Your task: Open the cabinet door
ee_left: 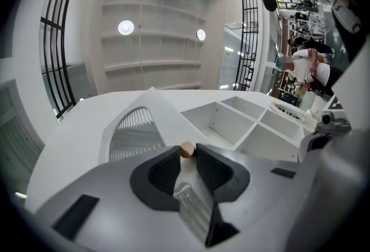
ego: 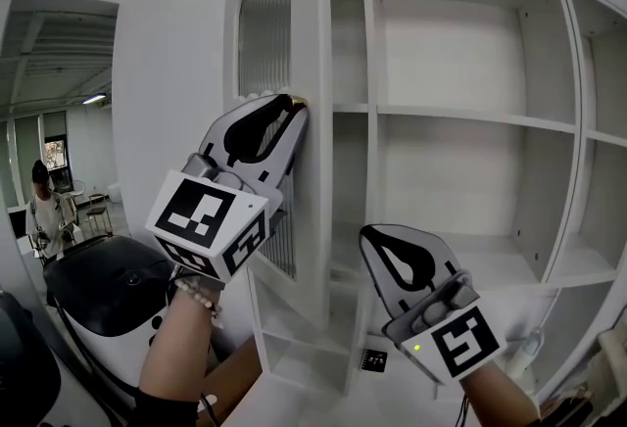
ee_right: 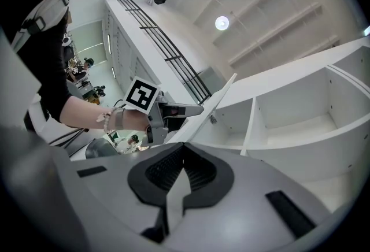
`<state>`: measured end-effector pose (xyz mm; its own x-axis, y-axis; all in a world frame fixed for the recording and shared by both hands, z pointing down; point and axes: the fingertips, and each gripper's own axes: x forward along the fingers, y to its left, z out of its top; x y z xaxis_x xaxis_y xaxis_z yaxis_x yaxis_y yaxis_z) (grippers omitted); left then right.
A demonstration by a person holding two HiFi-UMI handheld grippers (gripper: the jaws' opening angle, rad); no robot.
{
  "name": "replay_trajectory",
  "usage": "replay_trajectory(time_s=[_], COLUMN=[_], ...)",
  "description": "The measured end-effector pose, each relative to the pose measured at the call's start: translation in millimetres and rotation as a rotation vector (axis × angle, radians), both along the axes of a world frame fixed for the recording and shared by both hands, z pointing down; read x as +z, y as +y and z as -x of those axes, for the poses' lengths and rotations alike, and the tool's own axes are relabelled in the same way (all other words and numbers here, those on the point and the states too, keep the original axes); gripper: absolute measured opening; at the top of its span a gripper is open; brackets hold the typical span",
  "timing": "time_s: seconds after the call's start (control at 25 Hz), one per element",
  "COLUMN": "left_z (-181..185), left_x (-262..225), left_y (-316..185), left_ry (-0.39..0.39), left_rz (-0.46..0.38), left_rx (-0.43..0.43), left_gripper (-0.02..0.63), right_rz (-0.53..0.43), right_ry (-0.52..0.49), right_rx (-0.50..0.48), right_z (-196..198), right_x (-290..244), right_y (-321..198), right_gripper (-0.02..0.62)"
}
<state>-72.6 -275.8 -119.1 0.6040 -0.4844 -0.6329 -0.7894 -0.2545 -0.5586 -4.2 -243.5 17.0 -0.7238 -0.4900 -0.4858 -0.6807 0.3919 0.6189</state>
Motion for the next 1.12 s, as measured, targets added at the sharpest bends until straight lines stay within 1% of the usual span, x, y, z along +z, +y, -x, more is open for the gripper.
replay_trajectory(time_s=[0.12, 0.28, 0.44, 0.72, 0.88, 1.12], left_z=[6.4, 17.4, 29.9, 45.8, 55.5, 81.4], left_x=[-1.2, -0.4, -0.8, -2.1, -1.2, -1.7], left_y=[7.1, 15.7, 25.0, 34.2, 39.4, 52.7], left_ry=[0.000, 0.004, -0.001, 0.018, 0.026, 0.068], left_rz=[-0.004, -0.007, -0.028, -0.014, -0.021, -0.037], left_rx=[-0.015, -0.011, -0.046, -0.032, -0.058, -0.114], left_gripper=[0.080, 0.081, 0.083, 0.084, 0.085, 0.086], right_rz=[0.002, -0.001, 0.006, 0.004, 0.005, 0.009], right_ry=[0.003, 0.004, 0.011, 0.014, 0.019, 0.022], right_rx=[-0.008, -0.027, -0.047, -0.092, -0.124, -0.165], right_z=[3.4, 11.1, 19.0, 32.7, 42.0, 53.7], right_x=[-0.9, 0.4, 2.0, 1.2, 2.2, 3.1], right_y=[-0.5, 0.3, -0.5, -0.2, 3.1, 5.3], right_gripper=[0.003, 0.003, 0.003, 0.002, 0.003, 0.003])
